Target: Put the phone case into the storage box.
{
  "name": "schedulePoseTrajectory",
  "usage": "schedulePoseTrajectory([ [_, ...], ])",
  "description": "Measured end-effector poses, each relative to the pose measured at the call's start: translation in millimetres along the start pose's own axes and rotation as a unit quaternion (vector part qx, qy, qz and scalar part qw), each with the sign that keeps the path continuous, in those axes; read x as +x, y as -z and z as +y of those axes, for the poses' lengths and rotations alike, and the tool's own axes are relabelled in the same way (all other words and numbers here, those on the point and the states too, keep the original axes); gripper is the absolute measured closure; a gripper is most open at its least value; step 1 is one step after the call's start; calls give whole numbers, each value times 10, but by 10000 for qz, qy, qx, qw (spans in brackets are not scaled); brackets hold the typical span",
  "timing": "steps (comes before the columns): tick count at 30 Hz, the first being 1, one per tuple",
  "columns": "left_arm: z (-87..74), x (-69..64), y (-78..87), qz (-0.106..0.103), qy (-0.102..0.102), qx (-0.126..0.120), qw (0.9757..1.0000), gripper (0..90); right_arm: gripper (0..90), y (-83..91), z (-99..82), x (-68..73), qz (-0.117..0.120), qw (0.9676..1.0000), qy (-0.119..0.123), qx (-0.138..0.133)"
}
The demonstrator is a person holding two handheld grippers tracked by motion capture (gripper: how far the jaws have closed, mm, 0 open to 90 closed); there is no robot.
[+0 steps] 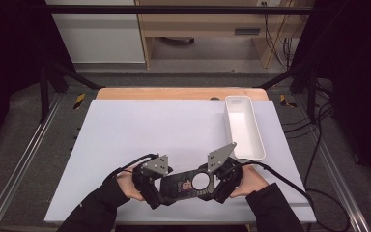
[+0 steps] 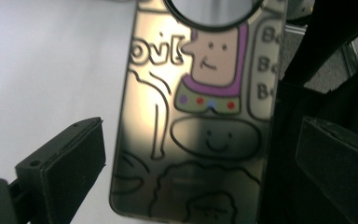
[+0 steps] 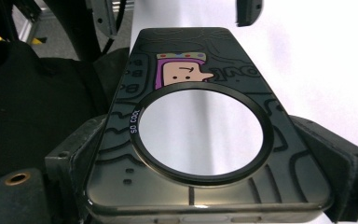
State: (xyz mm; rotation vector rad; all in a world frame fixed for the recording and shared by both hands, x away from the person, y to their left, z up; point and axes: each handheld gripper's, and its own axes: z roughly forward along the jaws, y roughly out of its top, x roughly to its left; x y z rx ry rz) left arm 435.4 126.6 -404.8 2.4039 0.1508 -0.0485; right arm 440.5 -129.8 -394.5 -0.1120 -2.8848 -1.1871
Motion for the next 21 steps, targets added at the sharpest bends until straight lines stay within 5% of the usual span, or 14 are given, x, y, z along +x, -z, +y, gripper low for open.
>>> schedulePoseTrajectory([
  [5,-47,7,-84,204,-135,128,9996,2,125,-47,7,1,36,10000,29,75],
  [15,24,-5,-265,22,-293,388,9988,5,125,-81,40,25,71,9998,97,144],
  [21,43,-2,-314,0,-314,495,9983,86,125,-92,38,24,74,9997,87,206],
])
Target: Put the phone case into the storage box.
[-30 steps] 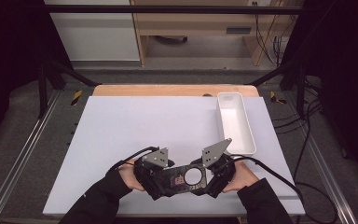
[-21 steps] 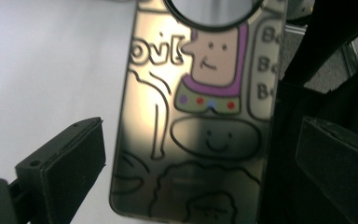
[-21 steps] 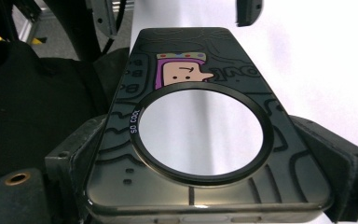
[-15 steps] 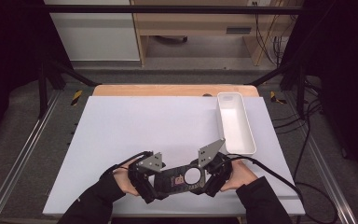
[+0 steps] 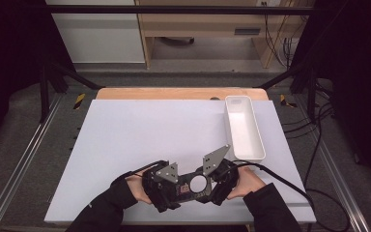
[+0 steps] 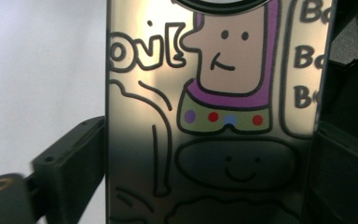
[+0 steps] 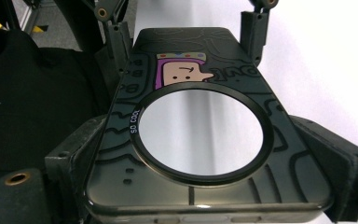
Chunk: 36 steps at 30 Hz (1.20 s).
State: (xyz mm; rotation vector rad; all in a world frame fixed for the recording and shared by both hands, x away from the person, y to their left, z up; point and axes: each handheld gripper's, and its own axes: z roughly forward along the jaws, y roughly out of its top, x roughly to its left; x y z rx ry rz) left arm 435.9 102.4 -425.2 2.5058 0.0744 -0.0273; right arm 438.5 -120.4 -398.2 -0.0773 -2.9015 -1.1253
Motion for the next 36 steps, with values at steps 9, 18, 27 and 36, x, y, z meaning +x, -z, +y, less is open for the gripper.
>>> schedulePoseTrajectory([
  [9,17,-9,-19,0,-17,68,10000,112,122,-4,-4,-4,33,9999,-51,96],
  [18,7,-10,49,40,-20,-142,9999,117,102,28,2,13,-111,9998,41,-158],
  [27,-73,28,156,181,140,-436,9988,117,19,204,2,33,-416,9972,-11,-628],
  [36,-283,45,300,389,370,-803,9953,116,1,309,-117,-15,-865,9881,-305,-1236],
])
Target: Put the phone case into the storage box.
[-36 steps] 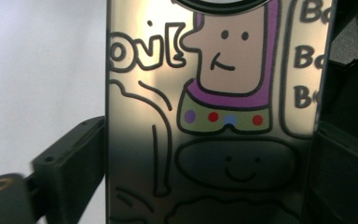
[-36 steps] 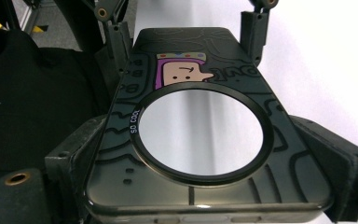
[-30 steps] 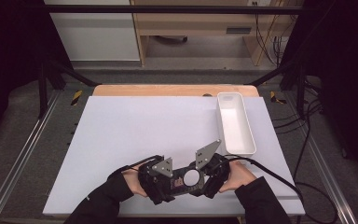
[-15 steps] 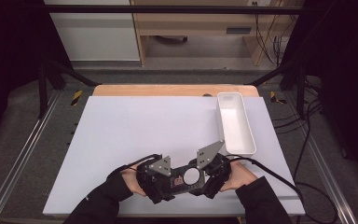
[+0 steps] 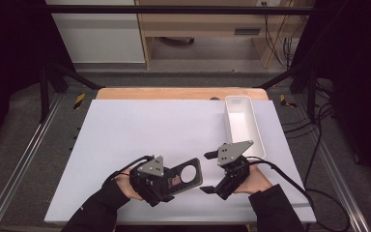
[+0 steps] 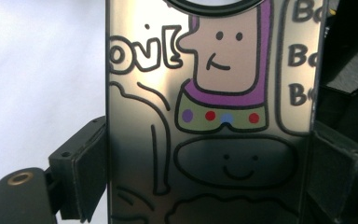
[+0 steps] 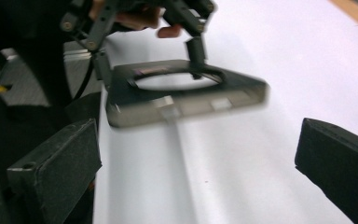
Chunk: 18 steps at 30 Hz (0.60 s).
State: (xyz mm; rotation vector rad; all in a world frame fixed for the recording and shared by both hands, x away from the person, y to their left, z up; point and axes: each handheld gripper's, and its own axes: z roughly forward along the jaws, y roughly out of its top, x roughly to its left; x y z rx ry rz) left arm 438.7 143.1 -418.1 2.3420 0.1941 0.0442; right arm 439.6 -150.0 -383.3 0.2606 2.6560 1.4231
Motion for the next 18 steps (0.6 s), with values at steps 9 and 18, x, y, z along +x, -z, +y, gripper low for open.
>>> schedulePoseTrajectory([
  [9,-103,26,156,207,243,-592,9977,116,1,27,-67,-8,-178,9986,-233,-438],
  [18,-109,18,141,161,341,-917,9951,116,1,-20,-119,10,-81,9969,-362,-696],
])
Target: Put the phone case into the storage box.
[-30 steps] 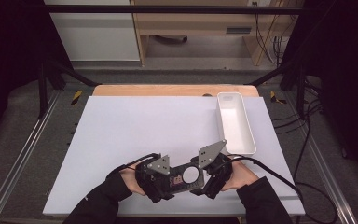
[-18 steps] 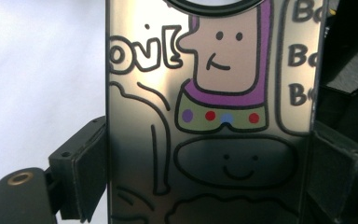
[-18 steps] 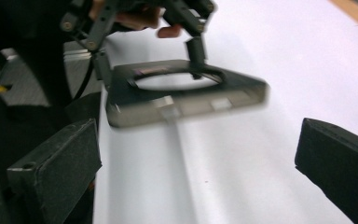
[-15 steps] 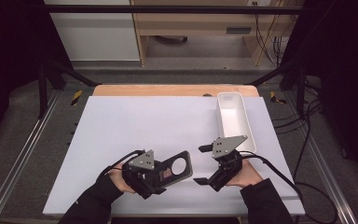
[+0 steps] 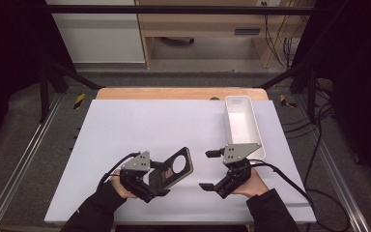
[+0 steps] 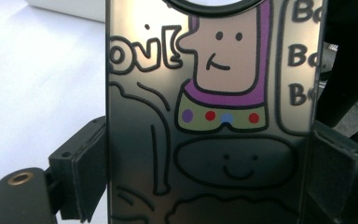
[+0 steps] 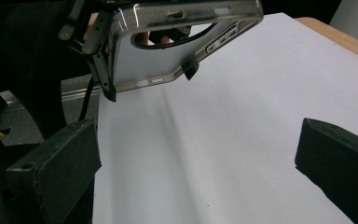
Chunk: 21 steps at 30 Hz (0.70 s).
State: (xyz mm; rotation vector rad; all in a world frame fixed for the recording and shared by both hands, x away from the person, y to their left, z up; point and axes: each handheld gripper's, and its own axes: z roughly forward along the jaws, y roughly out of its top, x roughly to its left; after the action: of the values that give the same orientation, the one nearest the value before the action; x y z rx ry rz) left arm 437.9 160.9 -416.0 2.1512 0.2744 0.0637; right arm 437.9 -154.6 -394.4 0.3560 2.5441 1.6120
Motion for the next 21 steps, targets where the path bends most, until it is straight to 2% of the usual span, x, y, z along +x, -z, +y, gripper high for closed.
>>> schedulePoseTrajectory([
  [13,67,-54,-143,-217,-130,-119,9996,117,1,-101,-34,33,271,9995,-116,-108],
  [21,156,-79,-244,-398,-207,-158,9989,117,1,-104,-37,47,339,9992,-99,-166],
])
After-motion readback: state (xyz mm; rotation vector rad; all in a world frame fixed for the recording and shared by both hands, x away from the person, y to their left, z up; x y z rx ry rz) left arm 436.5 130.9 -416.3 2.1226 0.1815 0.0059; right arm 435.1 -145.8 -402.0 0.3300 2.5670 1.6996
